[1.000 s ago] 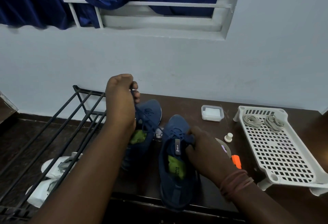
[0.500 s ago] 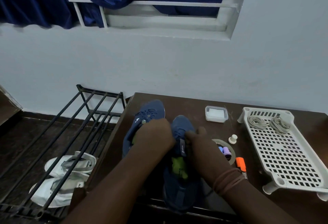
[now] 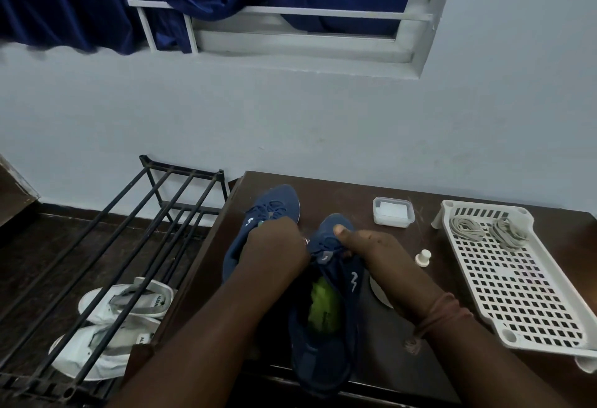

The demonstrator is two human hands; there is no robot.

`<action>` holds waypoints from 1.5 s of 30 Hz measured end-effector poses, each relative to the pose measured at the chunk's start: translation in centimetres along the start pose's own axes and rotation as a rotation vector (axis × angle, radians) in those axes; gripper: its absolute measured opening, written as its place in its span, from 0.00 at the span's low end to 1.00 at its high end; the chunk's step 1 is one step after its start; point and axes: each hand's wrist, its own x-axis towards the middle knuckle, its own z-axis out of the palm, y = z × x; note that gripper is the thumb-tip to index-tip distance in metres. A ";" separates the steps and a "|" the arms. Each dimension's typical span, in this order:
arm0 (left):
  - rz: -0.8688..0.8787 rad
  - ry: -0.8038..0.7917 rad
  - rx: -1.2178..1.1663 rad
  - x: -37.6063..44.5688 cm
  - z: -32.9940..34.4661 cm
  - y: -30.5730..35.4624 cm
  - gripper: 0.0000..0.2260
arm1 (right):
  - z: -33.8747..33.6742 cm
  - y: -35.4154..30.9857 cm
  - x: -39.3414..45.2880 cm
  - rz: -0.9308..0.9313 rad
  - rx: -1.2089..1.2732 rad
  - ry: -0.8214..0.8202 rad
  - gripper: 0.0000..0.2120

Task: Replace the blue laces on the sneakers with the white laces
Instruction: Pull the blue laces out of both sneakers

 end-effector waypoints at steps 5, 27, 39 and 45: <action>-0.055 -0.068 -0.047 0.1 -0.3 0.3 0.13 | -0.1 -0.2 0.0 -0.071 -0.332 0.007 0.22; -0.068 -0.195 -0.068 0.0 -1.2 0.1 0.10 | -2.8 -3.4 -1.5 0.098 0.071 -0.076 0.24; -0.092 -0.223 -0.016 -0.1 -1.5 0.2 0.12 | -4.2 -3.5 -2.4 0.015 0.298 -0.057 0.16; -0.065 -0.216 -0.013 0.0 -1.0 0.1 0.11 | -4.7 -3.4 -2.8 -0.088 0.232 0.095 0.28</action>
